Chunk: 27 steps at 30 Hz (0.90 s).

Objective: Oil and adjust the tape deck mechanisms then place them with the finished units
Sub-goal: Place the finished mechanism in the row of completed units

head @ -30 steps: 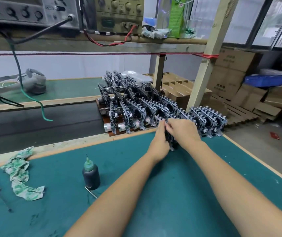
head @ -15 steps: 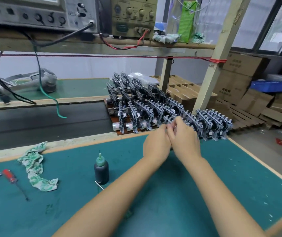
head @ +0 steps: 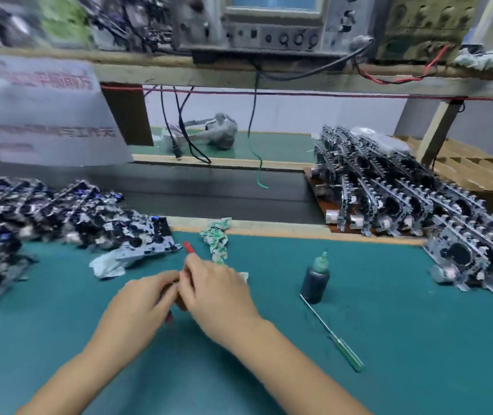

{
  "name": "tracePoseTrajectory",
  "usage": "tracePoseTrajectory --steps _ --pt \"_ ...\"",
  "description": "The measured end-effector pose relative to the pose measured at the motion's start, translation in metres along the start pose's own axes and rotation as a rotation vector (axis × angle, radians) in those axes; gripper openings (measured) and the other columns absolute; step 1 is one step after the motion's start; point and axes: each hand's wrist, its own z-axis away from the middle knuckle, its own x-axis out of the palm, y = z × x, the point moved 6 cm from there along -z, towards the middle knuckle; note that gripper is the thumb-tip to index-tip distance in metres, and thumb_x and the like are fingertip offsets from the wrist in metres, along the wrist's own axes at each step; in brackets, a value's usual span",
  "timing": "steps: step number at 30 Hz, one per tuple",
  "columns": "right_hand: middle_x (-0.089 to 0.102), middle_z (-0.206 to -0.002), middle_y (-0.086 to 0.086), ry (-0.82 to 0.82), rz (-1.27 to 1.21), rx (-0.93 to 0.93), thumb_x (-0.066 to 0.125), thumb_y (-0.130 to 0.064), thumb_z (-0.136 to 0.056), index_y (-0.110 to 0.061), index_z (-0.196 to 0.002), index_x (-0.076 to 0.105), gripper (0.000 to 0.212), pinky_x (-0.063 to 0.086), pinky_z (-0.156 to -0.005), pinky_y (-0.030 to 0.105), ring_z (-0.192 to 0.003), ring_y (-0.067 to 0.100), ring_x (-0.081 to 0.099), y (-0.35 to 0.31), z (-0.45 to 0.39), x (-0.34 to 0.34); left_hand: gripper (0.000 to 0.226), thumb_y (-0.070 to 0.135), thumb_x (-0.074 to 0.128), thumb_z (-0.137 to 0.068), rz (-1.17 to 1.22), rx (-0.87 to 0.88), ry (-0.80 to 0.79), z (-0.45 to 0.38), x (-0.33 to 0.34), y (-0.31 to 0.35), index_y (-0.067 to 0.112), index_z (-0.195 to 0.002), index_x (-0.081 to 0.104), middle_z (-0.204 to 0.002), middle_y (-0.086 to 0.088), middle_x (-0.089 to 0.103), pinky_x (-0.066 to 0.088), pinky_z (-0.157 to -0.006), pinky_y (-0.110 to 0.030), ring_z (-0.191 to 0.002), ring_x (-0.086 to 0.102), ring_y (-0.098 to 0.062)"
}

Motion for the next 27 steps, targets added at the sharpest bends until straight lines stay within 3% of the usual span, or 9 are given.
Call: tracePoseTrajectory --steps 3,6,10,13,17,19,21,24,27 --pt "0.061 -0.109 0.012 -0.045 0.020 -0.061 0.041 -0.024 -0.098 -0.010 -0.108 0.051 0.020 0.040 -0.075 0.041 -0.100 0.034 0.056 -0.023 -0.037 0.034 0.018 0.030 0.050 -0.095 -0.267 -0.167 0.208 -0.005 -0.034 -0.048 0.038 -0.103 0.064 -0.074 0.021 0.066 0.040 -0.062 -0.031 -0.081 0.066 -0.019" --pt "0.058 -0.117 0.013 -0.069 0.051 0.029 0.044 -0.018 -0.097 -0.008 -0.116 0.051 0.023 0.043 -0.081 0.039 -0.109 0.033 0.053 -0.024 -0.073 0.056 0.025 0.041 0.047 -0.096 -0.312 -0.287 0.369 -0.021 -0.060 -0.085 0.026 -0.110 0.061 -0.096 0.000 0.069 0.041 -0.067 -0.035 -0.089 0.063 -0.032" --pt "0.054 -0.126 0.016 -0.095 -0.140 0.365 0.044 -0.019 -0.097 -0.005 -0.127 0.044 0.033 0.041 -0.086 0.037 -0.115 0.034 0.052 0.001 -0.099 0.074 0.042 0.053 0.042 -0.095 -0.237 -0.514 0.236 -0.057 -0.059 -0.133 0.017 -0.110 0.058 -0.099 -0.013 0.067 0.042 -0.075 -0.037 -0.093 0.059 -0.034" --pt "0.044 -0.133 0.015 -0.004 -0.317 0.558 0.051 -0.021 -0.095 -0.005 -0.134 0.032 0.046 0.039 -0.081 0.037 -0.116 0.035 0.051 0.008 -0.105 0.080 0.046 0.052 0.040 -0.097 -0.118 -0.551 0.149 -0.082 -0.045 -0.144 0.012 -0.111 0.058 -0.101 -0.014 0.067 0.042 -0.081 -0.037 -0.099 0.058 -0.033" --pt "0.034 -0.137 0.014 0.004 -0.351 0.645 0.053 -0.033 -0.095 -0.004 -0.132 0.033 0.051 0.037 -0.078 0.035 -0.117 0.035 0.051 0.011 -0.114 0.085 0.046 0.051 0.044 -0.095 0.056 -0.553 0.178 -0.093 -0.040 -0.146 0.008 -0.086 0.057 -0.072 -0.007 0.064 0.043 -0.069 -0.034 -0.077 0.061 -0.028" --pt "0.042 -0.137 0.016 -0.067 -0.406 0.668 0.055 -0.035 -0.093 -0.003 -0.133 0.038 0.053 0.041 -0.088 0.036 -0.122 0.035 0.048 0.018 -0.119 0.089 0.044 0.047 0.052 -0.093 0.269 -0.582 0.163 -0.092 -0.039 -0.148 0.005 -0.105 0.058 -0.074 -0.006 0.064 0.047 -0.058 -0.029 -0.053 0.058 -0.024" --pt "0.055 -0.126 0.016 -0.124 -0.448 0.659 0.055 -0.027 -0.092 -0.004 -0.123 0.051 0.039 0.043 -0.084 0.032 -0.114 0.032 0.053 0.024 -0.121 0.090 0.050 0.040 0.057 -0.093 0.386 -0.606 0.135 -0.091 -0.039 -0.148 -0.001 -0.122 0.053 -0.080 -0.006 0.063 0.042 -0.044 -0.022 -0.037 0.056 -0.016" --pt "0.058 -0.094 0.011 -0.103 -0.558 0.648 0.053 -0.014 -0.086 -0.012 -0.093 0.057 0.008 0.045 -0.074 0.034 -0.085 0.026 0.053 0.030 -0.119 0.085 0.040 0.035 0.060 -0.093 0.344 -0.540 0.135 -0.091 -0.042 -0.140 -0.002 -0.107 0.063 -0.077 -0.008 0.065 0.046 -0.054 -0.029 -0.040 0.059 -0.020" --pt "0.062 -0.098 0.010 -0.057 -0.692 0.635 0.054 -0.013 -0.086 -0.012 -0.101 0.063 0.017 0.050 -0.089 0.042 -0.088 0.027 0.058 0.032 -0.110 0.073 0.030 0.030 0.061 -0.092 0.192 -0.452 0.128 -0.085 -0.045 -0.129 0.002 -0.086 0.068 -0.074 -0.013 0.071 0.056 -0.070 -0.037 -0.058 0.067 -0.030"
